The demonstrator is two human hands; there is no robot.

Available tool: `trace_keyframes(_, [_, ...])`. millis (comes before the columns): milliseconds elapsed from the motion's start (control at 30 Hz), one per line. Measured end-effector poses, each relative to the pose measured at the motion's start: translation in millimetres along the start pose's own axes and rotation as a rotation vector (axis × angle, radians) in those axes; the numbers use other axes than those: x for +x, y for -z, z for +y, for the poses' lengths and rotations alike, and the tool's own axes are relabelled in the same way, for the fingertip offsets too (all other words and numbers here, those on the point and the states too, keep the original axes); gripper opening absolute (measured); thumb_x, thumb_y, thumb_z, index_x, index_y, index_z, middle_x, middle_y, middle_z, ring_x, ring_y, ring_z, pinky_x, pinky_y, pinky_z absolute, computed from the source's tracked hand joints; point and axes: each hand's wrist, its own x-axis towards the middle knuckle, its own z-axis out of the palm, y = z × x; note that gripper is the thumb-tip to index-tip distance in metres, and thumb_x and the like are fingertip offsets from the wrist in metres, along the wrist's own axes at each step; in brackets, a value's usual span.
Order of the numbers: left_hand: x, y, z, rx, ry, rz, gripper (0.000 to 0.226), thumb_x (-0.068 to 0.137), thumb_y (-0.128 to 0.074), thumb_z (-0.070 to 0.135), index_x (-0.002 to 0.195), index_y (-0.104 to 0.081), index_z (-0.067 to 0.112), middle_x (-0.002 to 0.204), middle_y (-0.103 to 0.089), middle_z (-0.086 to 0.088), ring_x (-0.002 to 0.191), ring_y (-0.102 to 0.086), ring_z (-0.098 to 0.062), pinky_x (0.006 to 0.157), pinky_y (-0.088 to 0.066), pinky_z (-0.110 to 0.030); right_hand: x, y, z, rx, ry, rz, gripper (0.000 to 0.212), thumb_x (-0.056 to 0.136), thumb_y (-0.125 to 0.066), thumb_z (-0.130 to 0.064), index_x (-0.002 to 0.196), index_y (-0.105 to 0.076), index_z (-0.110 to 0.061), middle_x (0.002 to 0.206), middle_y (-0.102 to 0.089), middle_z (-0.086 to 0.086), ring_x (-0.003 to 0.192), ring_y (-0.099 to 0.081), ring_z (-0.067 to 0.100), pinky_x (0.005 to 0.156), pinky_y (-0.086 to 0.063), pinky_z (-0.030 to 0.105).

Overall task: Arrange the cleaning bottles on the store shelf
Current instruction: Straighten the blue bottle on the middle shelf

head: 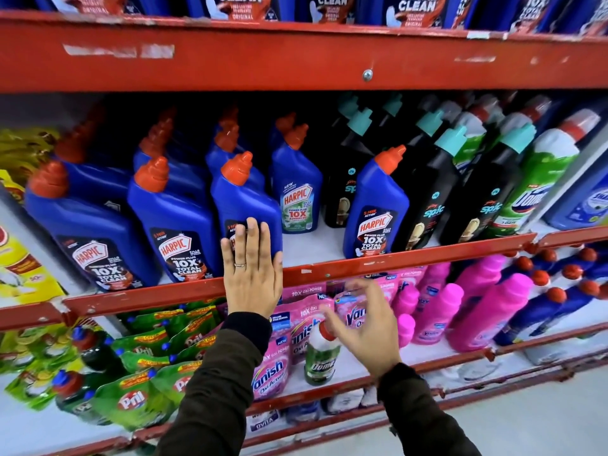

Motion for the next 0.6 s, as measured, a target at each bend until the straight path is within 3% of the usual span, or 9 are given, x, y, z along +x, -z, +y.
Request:
trace_keyframes(100, [0.7,-0.6,0.2,-0.007,-0.003,0.006,0.083,0.103,-0.044,0.031,0.163,0.009,0.008,0.170,0.021,-0.007,0.159,0.018,-0.022,0.130,0.006,-0.047,41.0,21.7,-30.3,-0.037,0.184,0.337,0.036,0.093,-0.077,-0.032,0.120,-0.059,-0.015,0.118,-0.054,-0.011,0.108,-0.055,0.010,0.095,-0.051,0.041])
trace_keyframes(200, [0.2,-0.9,0.5,-0.021,-0.008,0.013,0.083,0.103,-0.044,0.031,0.163,0.008,0.007,0.170,0.020,-0.008,0.159,0.017,-0.022,0.130,0.005,-0.047,82.0,43.6,-63.9,-0.196,0.092,0.490,0.063,0.092,-0.075,-0.044,0.141,-0.052,-0.013,0.137,-0.052,0.002,0.124,-0.048,0.022,0.104,-0.036,0.044])
trace_keyframes(300, [0.2,-0.9,0.3,-0.018,-0.013,0.028,0.083,0.102,-0.044,0.031,0.163,0.005,0.005,0.171,0.017,-0.009,0.159,0.015,-0.024,0.130,0.003,-0.047,109.7,53.7,-84.5,-0.364,-0.063,0.425,0.078,0.093,-0.070,-0.059,0.152,-0.047,-0.014,0.153,-0.044,0.009,0.136,-0.042,0.033,0.107,-0.032,0.048])
trace_keyframes(400, [0.1,-1.0,0.1,-0.011,-0.009,0.028,0.083,0.102,-0.044,0.031,0.163,0.005,0.004,0.171,0.017,-0.011,0.159,0.014,-0.025,0.130,0.003,-0.047,126.3,54.7,-94.1,-0.418,-0.078,0.376,0.066,0.094,-0.069,-0.058,0.139,-0.060,-0.011,0.151,-0.049,0.010,0.135,-0.045,0.039,0.105,-0.032,0.048])
trace_keyframes(600, [1.4,-0.6,0.1,-0.013,-0.019,0.038,0.082,0.101,-0.043,0.031,0.163,0.004,0.002,0.171,0.016,-0.012,0.159,0.014,-0.025,0.130,0.003,-0.048,135.5,46.0,-104.3,-0.209,0.011,0.265,0.048,0.095,-0.078,-0.038,0.117,-0.064,0.002,0.116,-0.066,0.020,0.115,-0.058,0.042,0.098,-0.039,0.044])
